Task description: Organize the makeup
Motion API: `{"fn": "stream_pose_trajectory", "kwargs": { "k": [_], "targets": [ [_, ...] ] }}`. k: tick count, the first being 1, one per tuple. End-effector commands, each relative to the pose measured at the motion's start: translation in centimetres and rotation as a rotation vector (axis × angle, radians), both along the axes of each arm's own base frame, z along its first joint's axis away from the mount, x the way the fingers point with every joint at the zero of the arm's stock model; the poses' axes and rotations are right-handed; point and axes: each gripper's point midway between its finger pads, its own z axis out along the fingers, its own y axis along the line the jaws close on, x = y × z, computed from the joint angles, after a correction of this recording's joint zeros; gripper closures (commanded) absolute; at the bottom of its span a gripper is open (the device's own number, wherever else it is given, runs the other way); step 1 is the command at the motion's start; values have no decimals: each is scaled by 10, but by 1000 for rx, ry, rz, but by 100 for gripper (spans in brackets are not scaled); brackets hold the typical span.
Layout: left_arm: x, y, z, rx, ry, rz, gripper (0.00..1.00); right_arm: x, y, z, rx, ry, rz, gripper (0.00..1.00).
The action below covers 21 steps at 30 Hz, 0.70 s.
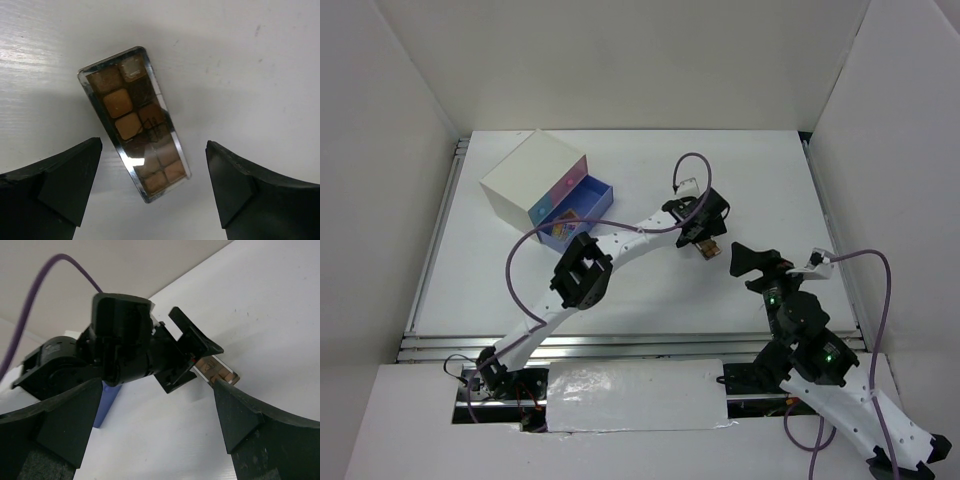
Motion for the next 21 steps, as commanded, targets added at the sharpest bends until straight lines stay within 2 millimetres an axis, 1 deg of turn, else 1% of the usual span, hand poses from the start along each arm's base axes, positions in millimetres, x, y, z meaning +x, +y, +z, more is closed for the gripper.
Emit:
{"fn": "stream_pose_trajectory", "kwargs": {
  "k": [1,2,3,5,6,10,11,12,13,14,15,17,19,21],
  "targets": [
    [-6,15,-35,101,43,39,0,-3,-2,6,29,-35,4,0],
    [-6,16,-40,114,46,37,1,-4,-1,6,34,-41,13,0],
    [-7,20,-52,141,58,34,1,-4,0,6,43,-45,19,0],
    [-9,21,-62,164,70,31,1,-5,0,5,46,-49,24,0],
    [-14,27,-74,200,86,31,3,-5,0,4,48,-47,24,0],
    [-25,41,-97,289,118,24,7,-8,-1,7,55,-54,29,0],
    [-25,43,-98,303,118,22,8,-8,-2,8,59,-59,29,0],
    [-31,49,-102,359,115,17,14,-10,-2,9,66,-68,32,0],
    [-30,47,-98,363,104,7,16,-10,-3,10,69,-72,33,0],
    [-31,49,-98,377,105,-4,17,-11,-3,10,73,-74,35,0],
    [-32,51,-97,388,109,-11,21,-13,-6,13,83,-86,30,0],
    [-37,55,-99,415,127,-50,20,-14,-9,12,79,-83,21,0],
    [-41,58,-102,431,157,-100,19,-20,-14,18,107,-114,21,0],
    [-46,60,-110,433,194,-133,18,-23,-16,20,126,-135,26,0]
  ]
}}
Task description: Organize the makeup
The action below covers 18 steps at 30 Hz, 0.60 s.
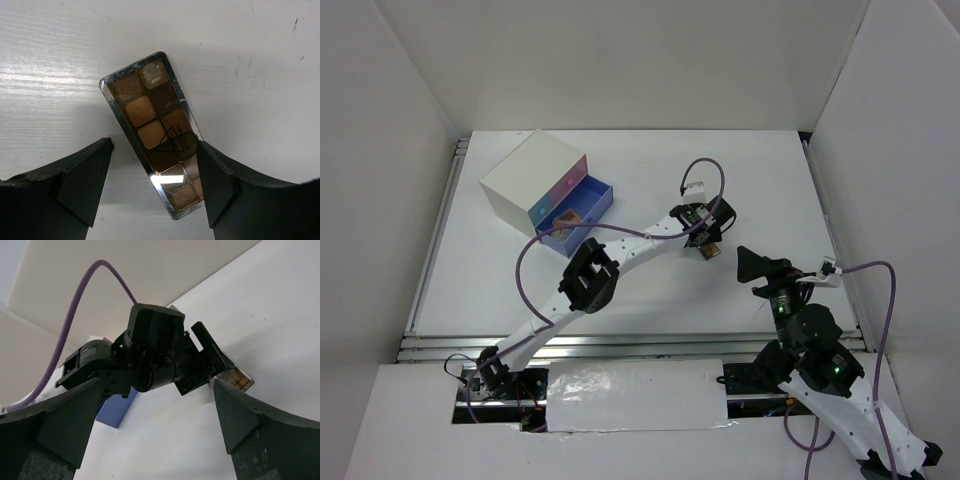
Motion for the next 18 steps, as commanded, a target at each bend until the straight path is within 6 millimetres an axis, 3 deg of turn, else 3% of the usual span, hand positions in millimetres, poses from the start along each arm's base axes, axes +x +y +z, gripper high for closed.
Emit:
{"fn": "stream_pose_trajectory", "kwargs": {
  "k": [1,5,9,13,16,18],
  "targets": [
    [-50,42,-88,216,283,-124,17,-9,-12,8,54,-54,-16,0],
    [-69,38,-122,184,413,-212,15,-13,-13,11,65,-69,-8,0],
    [-78,37,-132,192,437,-232,15,-13,-13,11,66,-73,-3,0],
    [-78,40,-119,230,417,-233,15,-13,-12,11,69,-77,4,0],
    [-75,60,-105,309,397,-196,15,-14,-11,13,73,-82,8,0],
    [-80,87,-107,403,411,-161,14,-15,-13,13,76,-84,4,0]
  ]
}}
